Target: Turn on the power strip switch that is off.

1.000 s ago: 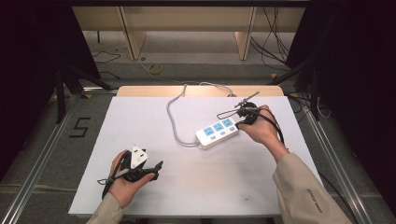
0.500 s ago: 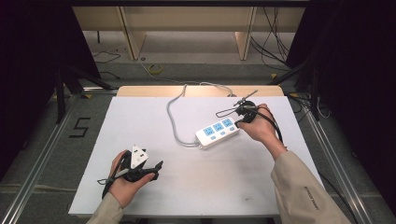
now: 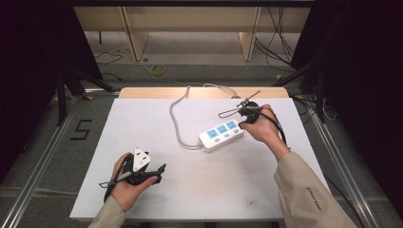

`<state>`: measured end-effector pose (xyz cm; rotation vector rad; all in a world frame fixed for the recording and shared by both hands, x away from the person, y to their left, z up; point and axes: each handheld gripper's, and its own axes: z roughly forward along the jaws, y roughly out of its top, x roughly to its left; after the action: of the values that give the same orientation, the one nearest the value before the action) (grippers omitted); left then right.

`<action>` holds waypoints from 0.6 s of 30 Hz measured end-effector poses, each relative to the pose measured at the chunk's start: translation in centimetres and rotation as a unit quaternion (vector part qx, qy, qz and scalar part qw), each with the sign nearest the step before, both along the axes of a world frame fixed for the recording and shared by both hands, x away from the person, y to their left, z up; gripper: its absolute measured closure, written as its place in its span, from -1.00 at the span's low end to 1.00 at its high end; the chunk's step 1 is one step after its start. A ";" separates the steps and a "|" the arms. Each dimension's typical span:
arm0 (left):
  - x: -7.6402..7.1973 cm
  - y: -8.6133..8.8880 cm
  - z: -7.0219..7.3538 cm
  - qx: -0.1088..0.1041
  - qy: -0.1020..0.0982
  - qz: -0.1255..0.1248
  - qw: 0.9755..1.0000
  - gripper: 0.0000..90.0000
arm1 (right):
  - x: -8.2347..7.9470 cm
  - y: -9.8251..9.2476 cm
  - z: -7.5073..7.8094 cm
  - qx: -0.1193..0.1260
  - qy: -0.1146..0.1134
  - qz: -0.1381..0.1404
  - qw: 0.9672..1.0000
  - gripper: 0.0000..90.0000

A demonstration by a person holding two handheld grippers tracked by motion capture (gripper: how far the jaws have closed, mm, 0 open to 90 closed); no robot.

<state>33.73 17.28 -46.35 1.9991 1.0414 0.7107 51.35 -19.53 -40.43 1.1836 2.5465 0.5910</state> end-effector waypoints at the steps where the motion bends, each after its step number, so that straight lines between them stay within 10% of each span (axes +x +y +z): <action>1: 0.0 0.0 0.0 -0.002 -0.001 0.001 1.000 -0.46 | 0.1 0.0 0.0 0.000 -0.001 0.000 1.000 1.00; 18: 0.0 0.0 0.0 -0.002 -0.001 0.000 1.000 -0.46 | 0.8 0.1 -0.6 -0.002 0.006 -0.005 1.000 1.00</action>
<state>33.73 17.25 -46.35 1.9954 1.0419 0.7104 52.18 -19.45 -40.99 1.2019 2.5478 0.5777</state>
